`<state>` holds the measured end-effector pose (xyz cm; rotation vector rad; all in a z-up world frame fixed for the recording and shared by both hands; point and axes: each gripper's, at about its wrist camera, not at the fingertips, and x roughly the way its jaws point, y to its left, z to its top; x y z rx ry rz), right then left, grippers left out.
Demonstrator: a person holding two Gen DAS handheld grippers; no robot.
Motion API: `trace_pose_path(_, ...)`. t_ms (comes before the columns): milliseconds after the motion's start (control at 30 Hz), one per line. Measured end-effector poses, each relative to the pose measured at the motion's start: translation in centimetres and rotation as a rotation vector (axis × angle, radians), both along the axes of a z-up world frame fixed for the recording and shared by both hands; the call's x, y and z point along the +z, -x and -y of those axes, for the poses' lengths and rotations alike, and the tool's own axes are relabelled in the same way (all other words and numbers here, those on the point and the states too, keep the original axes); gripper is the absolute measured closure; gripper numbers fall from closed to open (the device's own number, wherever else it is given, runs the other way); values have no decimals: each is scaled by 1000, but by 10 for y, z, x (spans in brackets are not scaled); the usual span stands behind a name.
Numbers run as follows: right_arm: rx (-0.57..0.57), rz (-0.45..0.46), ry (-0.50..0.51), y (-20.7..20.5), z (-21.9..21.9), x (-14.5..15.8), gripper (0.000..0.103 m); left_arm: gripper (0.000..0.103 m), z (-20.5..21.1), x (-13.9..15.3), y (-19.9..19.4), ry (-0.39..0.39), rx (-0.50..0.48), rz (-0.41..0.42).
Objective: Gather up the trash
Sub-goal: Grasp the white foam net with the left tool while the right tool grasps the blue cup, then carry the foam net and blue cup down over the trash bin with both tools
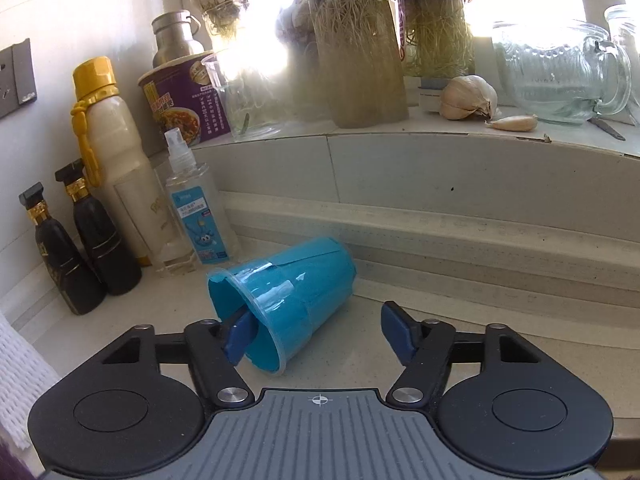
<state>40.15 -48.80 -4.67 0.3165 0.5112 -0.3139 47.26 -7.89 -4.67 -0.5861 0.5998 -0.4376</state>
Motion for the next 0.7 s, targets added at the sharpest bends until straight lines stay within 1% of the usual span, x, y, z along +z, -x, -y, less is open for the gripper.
trace_pose_path(33, -5, -3, -1, -1, 0, -1, 54, 84, 0, 0, 0, -3, 5, -1)
trace_pose_path(100, -17, -12, -5, -2, 1, -4, 71, 89, 0, 0, 0, -11, 10, -1)
trace_pose_path(133, -24, -18, -8, -3, 1, -5, 76, 93, 1, 1, 1, -17, 14, 0)
trace_pose_path(167, -26, -22, -18, -3, 2, -6, 86, 93, 1, 2, 2, -20, 16, 1)
trace_pose_path(200, -27, -23, -32, -3, 3, -6, 92, 94, 1, 2, 3, -23, 18, 1)
trace_pose_path(233, -29, -23, -40, -3, 4, -7, 93, 95, 0, 3, 4, -24, 19, -1)
trace_pose_path(300, -29, -20, -44, 0, 4, -7, 99, 95, 0, 5, 6, -30, 23, -12)
trace_pose_path(533, -20, -13, -48, 13, 1, 3, 100, 96, -5, 18, 21, -39, 11, -13)
trace_pose_path(700, -10, -2, -98, 31, -3, 16, 100, 96, -18, 31, 41, -23, 20, -17)
